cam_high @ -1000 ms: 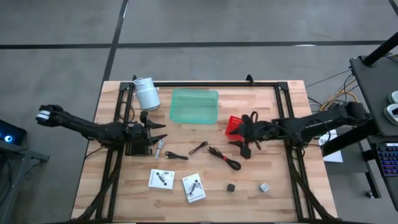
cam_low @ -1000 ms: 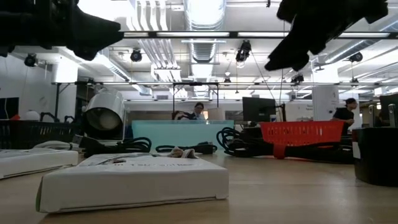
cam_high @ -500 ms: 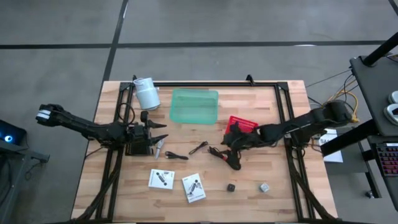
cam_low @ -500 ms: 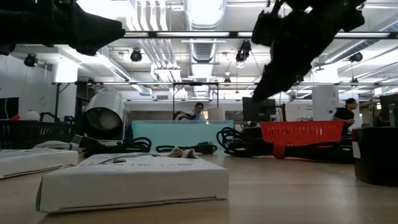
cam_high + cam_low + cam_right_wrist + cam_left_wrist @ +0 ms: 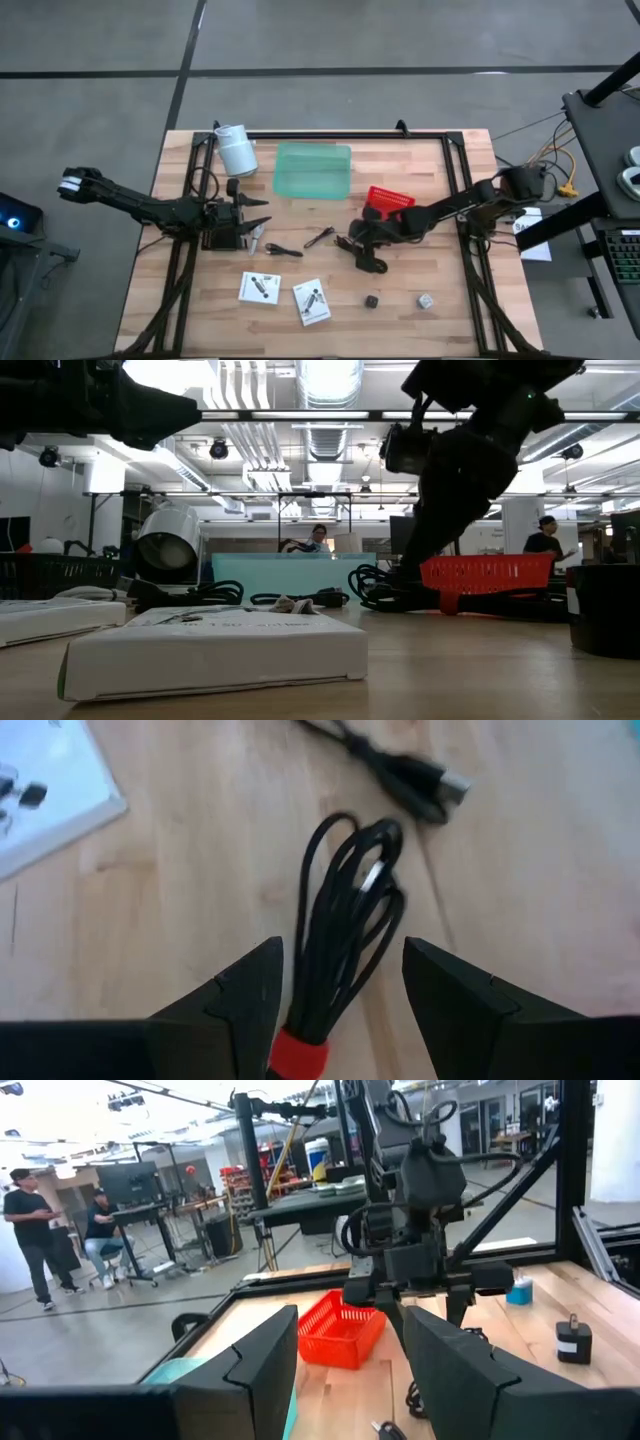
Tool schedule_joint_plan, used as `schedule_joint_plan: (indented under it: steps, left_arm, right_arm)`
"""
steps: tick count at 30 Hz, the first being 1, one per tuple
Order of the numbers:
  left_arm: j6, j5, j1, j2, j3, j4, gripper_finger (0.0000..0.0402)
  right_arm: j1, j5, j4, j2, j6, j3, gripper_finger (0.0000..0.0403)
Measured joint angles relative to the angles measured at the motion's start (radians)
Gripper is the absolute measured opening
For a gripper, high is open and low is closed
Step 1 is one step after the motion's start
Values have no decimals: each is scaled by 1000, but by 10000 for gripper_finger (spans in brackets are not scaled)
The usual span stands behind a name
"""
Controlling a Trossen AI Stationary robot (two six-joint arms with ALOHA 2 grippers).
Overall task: Pick and place items into bin
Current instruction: Put the right black charger cable into the blue bin
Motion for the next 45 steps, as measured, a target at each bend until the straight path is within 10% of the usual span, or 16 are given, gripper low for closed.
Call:
schedule_joint_plan:
  steps: [20,45]
  left_arm:
    - [0,0,0,1,0,-1,169]
    - [-3,-1,0,1,0,-3,169]
  right_arm:
    - [26,-36,-33,65,-1,0,185]
    - [44,-42,-61,61,0,35,24]
